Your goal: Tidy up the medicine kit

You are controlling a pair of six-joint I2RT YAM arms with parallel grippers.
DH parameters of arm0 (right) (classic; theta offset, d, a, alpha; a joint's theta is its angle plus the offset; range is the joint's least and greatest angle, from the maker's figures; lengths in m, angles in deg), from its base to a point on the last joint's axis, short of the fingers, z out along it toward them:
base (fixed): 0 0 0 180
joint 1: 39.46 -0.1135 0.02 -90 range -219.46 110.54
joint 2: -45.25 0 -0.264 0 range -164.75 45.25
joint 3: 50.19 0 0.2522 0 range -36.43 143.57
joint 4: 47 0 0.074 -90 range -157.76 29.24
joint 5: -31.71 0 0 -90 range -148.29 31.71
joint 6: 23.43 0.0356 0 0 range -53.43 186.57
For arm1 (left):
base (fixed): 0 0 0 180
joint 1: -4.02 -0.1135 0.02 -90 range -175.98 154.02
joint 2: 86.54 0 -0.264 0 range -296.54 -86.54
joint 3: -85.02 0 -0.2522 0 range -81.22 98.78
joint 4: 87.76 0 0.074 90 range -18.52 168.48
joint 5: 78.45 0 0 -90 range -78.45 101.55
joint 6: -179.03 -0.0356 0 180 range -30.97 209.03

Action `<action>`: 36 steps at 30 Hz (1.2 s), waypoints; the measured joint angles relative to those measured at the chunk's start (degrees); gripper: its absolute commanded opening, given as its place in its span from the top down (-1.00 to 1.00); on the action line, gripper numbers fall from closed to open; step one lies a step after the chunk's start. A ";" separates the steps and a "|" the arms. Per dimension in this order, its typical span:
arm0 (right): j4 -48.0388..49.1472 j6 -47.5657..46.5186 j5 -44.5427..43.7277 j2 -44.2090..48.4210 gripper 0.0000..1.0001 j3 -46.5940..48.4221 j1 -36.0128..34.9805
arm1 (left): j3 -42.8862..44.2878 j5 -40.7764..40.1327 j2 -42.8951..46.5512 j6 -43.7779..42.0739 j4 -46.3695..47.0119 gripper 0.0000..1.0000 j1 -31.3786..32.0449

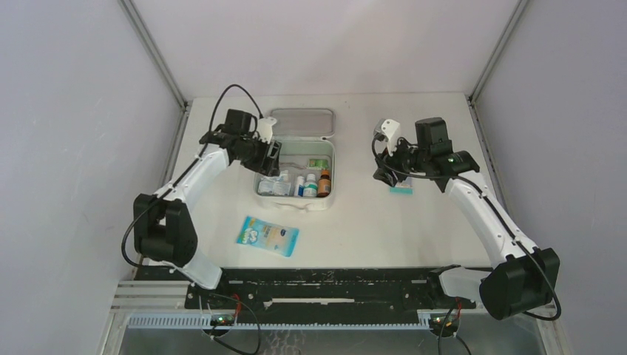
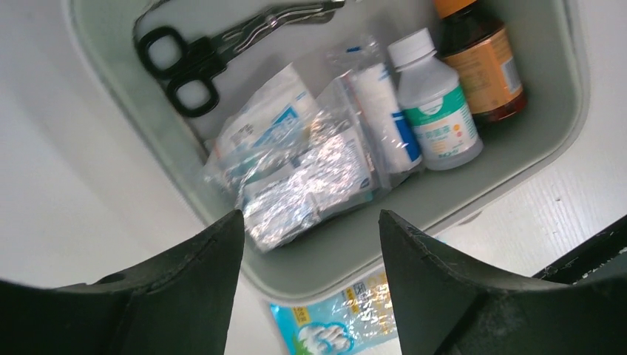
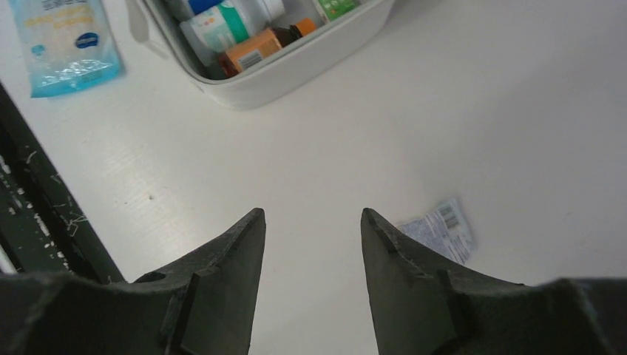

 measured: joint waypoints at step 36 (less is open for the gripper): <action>2.89 6.16 -20.76 -8.72 -0.50 -0.76 6.27 | -2.51 -1.86 -9.73 -0.96 3.28 -0.51 4.66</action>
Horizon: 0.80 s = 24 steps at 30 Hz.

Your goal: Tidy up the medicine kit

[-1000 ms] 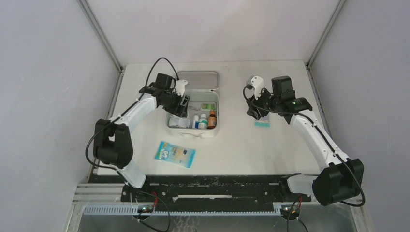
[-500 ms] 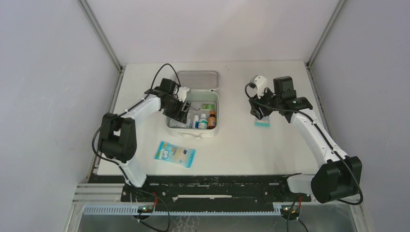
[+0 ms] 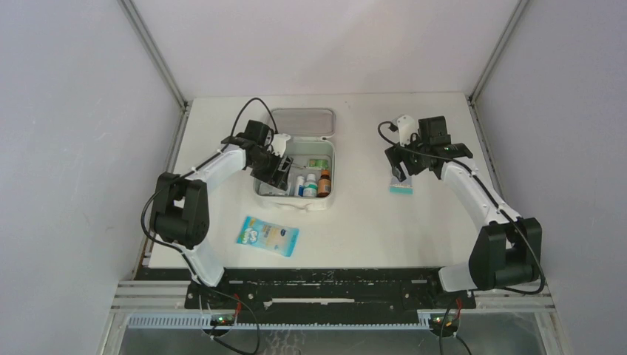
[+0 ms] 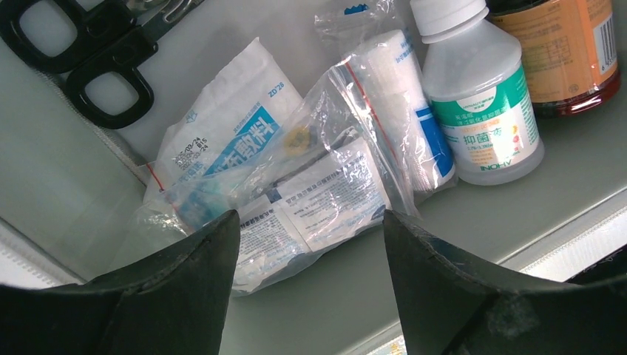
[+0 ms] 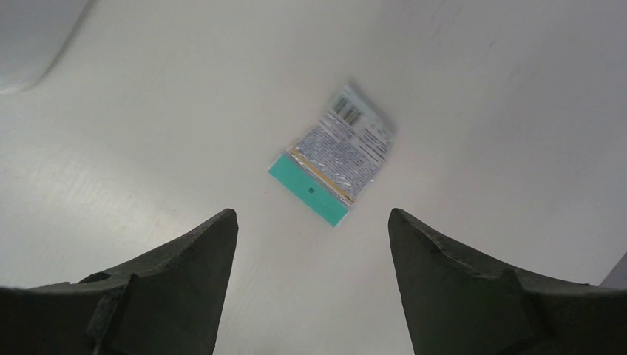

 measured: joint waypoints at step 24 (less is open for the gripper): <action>-4.20 6.49 1.16 -26.08 -0.03 11.13 10.62 | -6.69 -5.97 22.18 -3.50 9.73 -0.99 0.00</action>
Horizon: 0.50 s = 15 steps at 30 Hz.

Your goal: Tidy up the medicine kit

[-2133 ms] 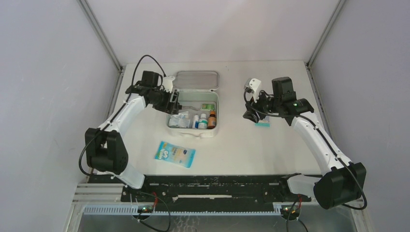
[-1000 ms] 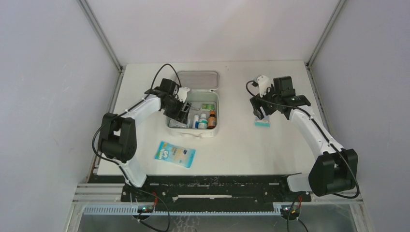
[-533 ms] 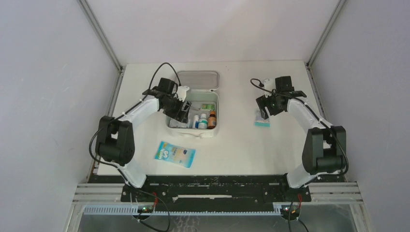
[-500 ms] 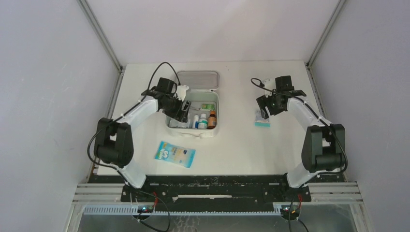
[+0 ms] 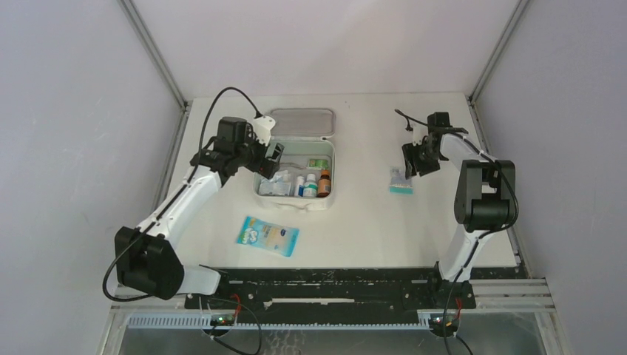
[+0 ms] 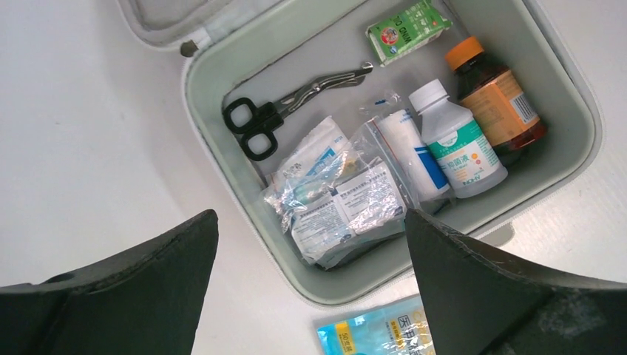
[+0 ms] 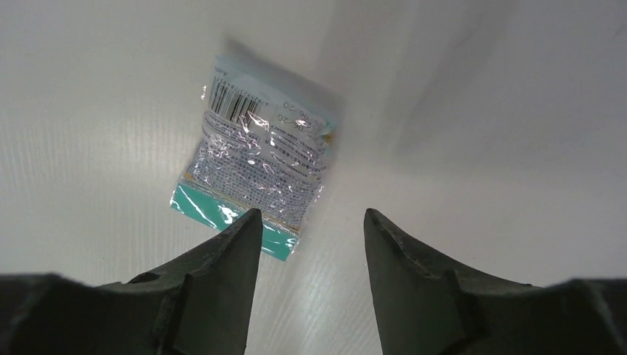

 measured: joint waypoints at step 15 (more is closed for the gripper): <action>-2.14 1.38 2.99 -5.92 0.43 1.92 -0.39 | 0.00 -1.53 2.73 -0.85 1.51 -0.99 -0.96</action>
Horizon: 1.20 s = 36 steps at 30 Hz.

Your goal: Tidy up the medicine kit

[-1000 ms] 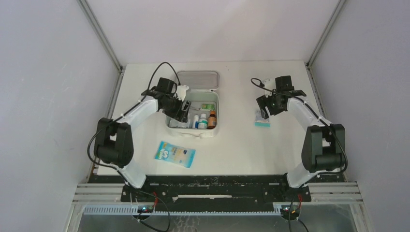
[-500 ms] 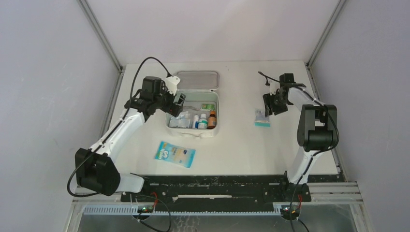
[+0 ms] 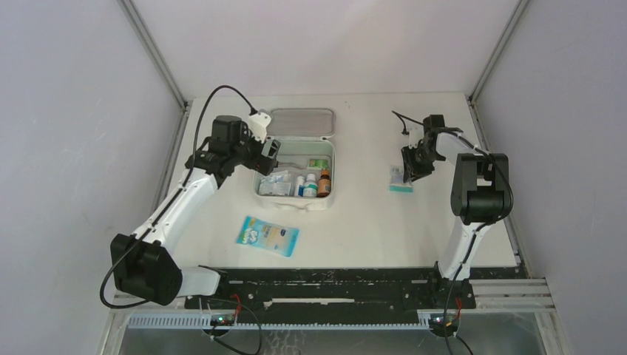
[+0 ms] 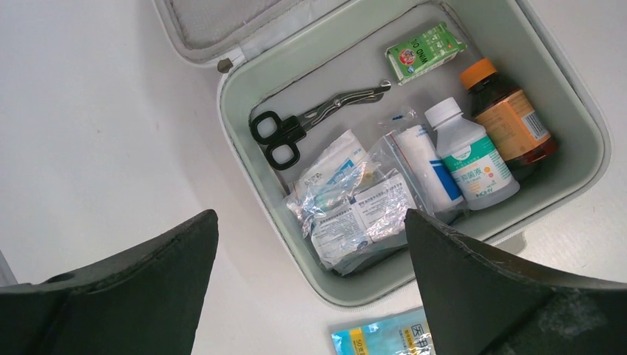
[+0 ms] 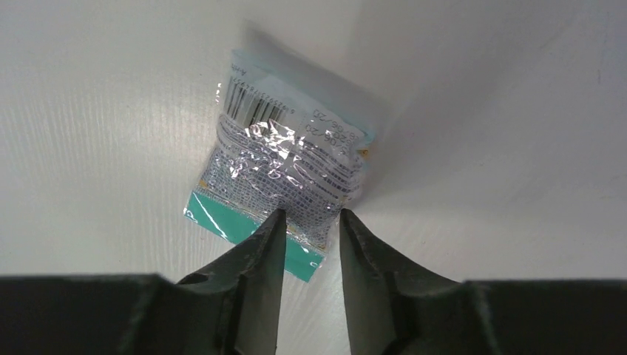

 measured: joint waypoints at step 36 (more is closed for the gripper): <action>2.86 -7.74 17.90 23.21 1.00 0.52 -17.22 | 4.66 36.50 -5.90 11.21 3.28 -0.96 -2.60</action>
